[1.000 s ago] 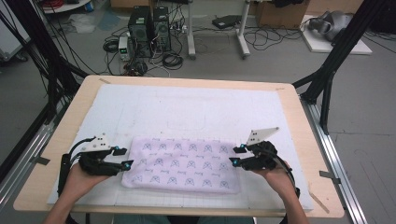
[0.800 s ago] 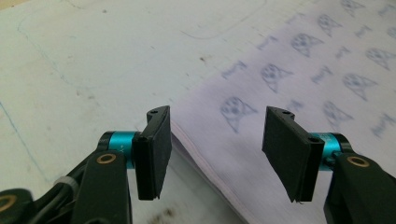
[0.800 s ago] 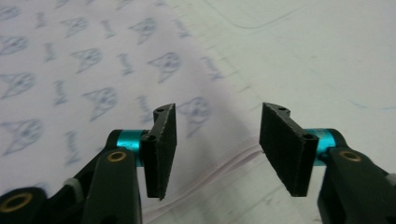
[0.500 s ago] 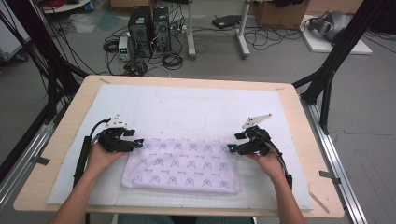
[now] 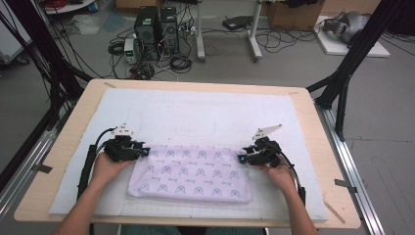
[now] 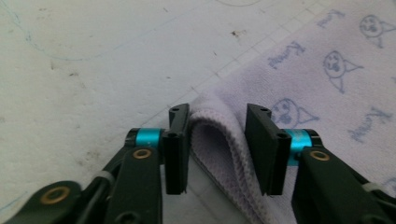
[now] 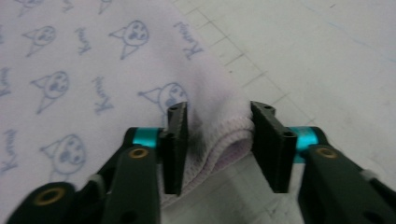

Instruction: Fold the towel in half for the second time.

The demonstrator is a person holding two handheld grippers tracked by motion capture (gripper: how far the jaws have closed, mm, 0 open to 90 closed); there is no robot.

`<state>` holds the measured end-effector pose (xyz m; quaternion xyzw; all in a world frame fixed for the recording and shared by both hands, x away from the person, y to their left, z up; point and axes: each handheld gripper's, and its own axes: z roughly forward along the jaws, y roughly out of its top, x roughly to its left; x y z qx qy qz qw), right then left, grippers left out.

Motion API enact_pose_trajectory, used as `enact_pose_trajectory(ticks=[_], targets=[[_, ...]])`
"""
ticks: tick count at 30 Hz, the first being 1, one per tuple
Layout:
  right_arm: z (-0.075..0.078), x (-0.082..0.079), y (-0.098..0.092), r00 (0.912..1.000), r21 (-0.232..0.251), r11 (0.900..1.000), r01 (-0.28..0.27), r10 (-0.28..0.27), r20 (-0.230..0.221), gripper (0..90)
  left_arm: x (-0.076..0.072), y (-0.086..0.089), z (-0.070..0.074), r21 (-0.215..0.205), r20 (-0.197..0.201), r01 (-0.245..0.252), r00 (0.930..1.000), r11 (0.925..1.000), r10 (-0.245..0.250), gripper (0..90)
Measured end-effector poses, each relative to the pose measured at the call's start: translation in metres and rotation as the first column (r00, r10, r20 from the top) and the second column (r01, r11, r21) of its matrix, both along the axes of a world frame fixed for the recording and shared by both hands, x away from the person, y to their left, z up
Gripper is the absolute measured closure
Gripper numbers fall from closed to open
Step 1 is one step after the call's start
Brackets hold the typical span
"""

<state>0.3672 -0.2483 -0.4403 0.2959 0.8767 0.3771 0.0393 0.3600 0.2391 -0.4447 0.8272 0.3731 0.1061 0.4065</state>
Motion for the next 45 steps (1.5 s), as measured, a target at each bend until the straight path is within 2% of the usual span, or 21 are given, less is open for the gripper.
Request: enact_pose_trajectory(ticks=[1,4,6,10,12,15,20,24,27,31,33,34,35,36,37,38,40,42,45], targets=[[0.001,-0.001,0.000,1.0000,-0.001,1.000,-0.003,0.003,-0.004,64.4,0.000,-0.001,0.001,0.005,0.006,0.010,0.9999,0.9999,-0.010,65.4],[0.003,-0.003,0.004,0.9992,-0.024,0.999,-0.033,0.033,0.021,73.1,-0.003,-0.004,0.002,0.026,0.024,0.021,0.9995,0.9994,-0.022,72.6],[0.005,-0.003,0.005,0.9983,-0.040,0.998,-0.044,0.046,0.037,76.3,-0.004,-0.006,0.003,0.041,0.034,0.020,0.9992,0.9990,-0.022,75.4],[0.007,-0.002,0.006,0.9983,-0.045,0.998,-0.048,0.050,0.031,79.9,-0.005,-0.008,0.006,0.057,0.042,0.015,0.9990,0.9983,-0.018,78.4],[0.009,-0.001,0.004,0.9983,-0.034,0.998,-0.052,0.053,0.025,80.8,-0.005,-0.008,0.007,0.055,0.037,0.016,0.9992,0.9983,-0.018,78.8],[0.019,0.003,0.000,0.9987,-0.015,0.999,-0.036,0.036,0.035,81.1,-0.005,-0.006,0.013,0.028,0.045,-0.001,0.9990,0.9996,-0.001,78.9],[0.042,0.015,0.007,0.9958,-0.072,0.997,-0.027,0.033,0.086,81.2,0.002,-0.008,0.031,-0.001,0.089,-0.032,0.9955,0.9995,0.032,79.4],[0.056,0.028,0.009,0.9931,-0.090,0.996,0.007,0.004,0.117,81.2,0.016,-0.009,0.045,0.006,0.116,-0.056,0.9917,0.9984,0.055,79.5],[0.068,0.039,0.007,0.9901,-0.080,0.996,0.027,-0.016,0.139,81.2,0.025,-0.010,0.056,-0.010,0.142,-0.084,0.9862,0.9964,0.084,79.6],[0.082,0.053,0.006,0.9872,-0.071,0.996,0.045,-0.034,0.156,81.2,0.043,-0.014,0.072,0.002,0.161,-0.096,0.9825,0.9954,0.094,79.6],[0.087,0.060,0.006,0.9838,-0.069,0.996,0.059,-0.047,0.173,81.1,0.052,-0.017,0.081,0.013,0.184,-0.113,0.9769,0.9936,0.108,79.5],[0.089,0.065,0.006,0.9822,-0.060,0.996,0.071,-0.059,0.179,79.6,0.056,-0.020,0.084,0.033,0.201,-0.132,0.9719,0.9907,0.123,78.6],[0.090,0.069,0.005,0.9804,-0.053,0.995,0.089,-0.078,0.181,74.3,0.059,-0.023,0.086,0.056,0.211,-0.170,0.9651,0.9838,0.155,74.8],[0.089,0.073,0.005,0.9773,-0.037,0.992,0.117,-0.108,0.182,65.5,0.062,-0.025,0.087,0.070,0.215,-0.208,0.9583,0.9757,0.189,65.7],[0.088,0.076,0.004,0.9761,-0.019,0.989,0.145,-0.140,0.167,61.8,0.063,-0.026,0.087,0.071,0.216,-0.232,0.9530,0.9701,0.212,57.0],[0.085,0.078,0.003,0.9773,-0.007,0.988,0.156,-0.154,0.146,60.1,0.063,-0.026,0.086,0.070,0.211,-0.237,0.9529,0.9689,0.218,53.5],[0.080,0.077,0.005,0.9798,-0.033,0.987,0.154,-0.149,0.134,55.4,0.061,-0.024,0.083,0.085,0.196,-0.228,0.9583,0.9700,0.208,50.9],[0.076,0.072,0.005,0.9838,-0.030,0.990,0.139,-0.134,0.119,55.7,0.055,-0.021,0.078,0.079,0.196,-0.220,0.9598,0.9723,0.201,50.4],[0.068,0.061,0.005,0.9887,-0.040,0.992,0.119,-0.115,0.096,59.6,0.042,-0.016,0.069,0.067,0.180,-0.194,0.9670,0.9786,0.180,52.0]])
